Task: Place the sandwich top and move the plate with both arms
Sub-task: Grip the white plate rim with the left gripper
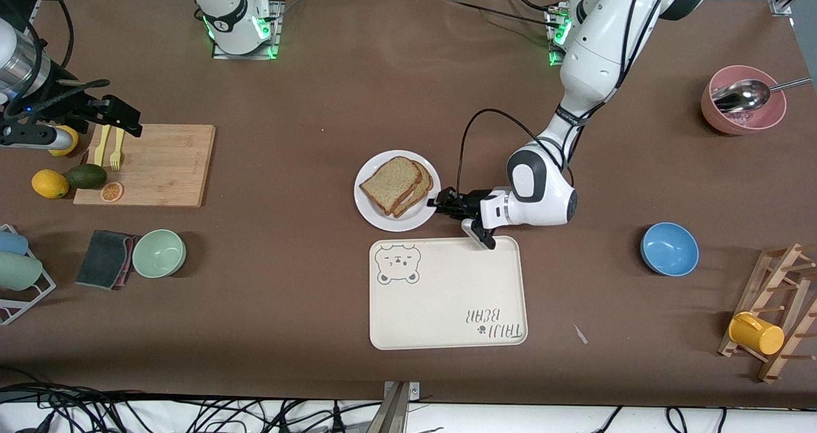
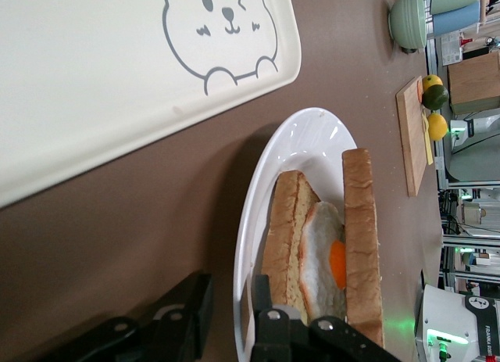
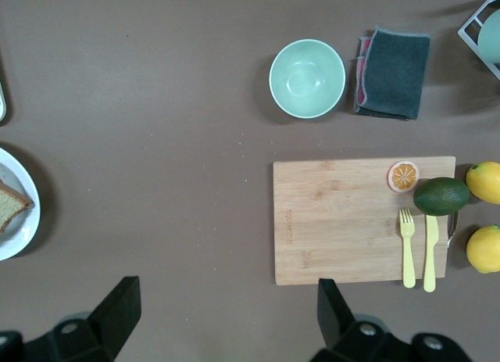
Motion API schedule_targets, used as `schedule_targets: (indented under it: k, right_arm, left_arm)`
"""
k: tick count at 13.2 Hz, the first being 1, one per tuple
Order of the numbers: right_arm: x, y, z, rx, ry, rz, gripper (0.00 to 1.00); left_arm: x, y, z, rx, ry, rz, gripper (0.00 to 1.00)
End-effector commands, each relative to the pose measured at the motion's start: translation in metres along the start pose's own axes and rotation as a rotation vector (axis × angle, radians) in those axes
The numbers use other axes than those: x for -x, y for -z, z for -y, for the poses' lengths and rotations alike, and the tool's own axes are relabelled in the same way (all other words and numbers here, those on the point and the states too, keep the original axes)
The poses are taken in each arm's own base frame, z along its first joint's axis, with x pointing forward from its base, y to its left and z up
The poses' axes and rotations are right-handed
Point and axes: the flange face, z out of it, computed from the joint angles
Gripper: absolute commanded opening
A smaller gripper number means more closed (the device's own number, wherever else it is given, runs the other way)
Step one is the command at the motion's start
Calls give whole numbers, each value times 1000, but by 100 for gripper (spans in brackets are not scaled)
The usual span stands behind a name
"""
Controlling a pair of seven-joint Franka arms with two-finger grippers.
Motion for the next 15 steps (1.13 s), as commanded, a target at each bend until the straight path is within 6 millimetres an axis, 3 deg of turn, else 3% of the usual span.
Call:
schedule_targets:
  k: [1, 3, 6, 11, 15]
  right_arm:
    - [-1, 7, 0, -1, 15, -8, 100]
    - [0, 6, 0, 1, 15, -3, 100]
    - [-1, 6, 0, 1, 15, -3, 100]
    - [0, 4, 0, 3, 17, 3, 100]
    - [0, 4, -1, 9, 24, 2, 100]
  left_arm:
    - [-1, 0, -2, 23, -5, -45, 21]
    - [-1, 1, -2, 24, -6, -47, 7]
    - [0, -1, -3, 24, -7, -43, 0]
    - [-2, 2, -6, 31, -10, -43, 0]
    - [-5, 15, -3, 89, 27, -51, 0]
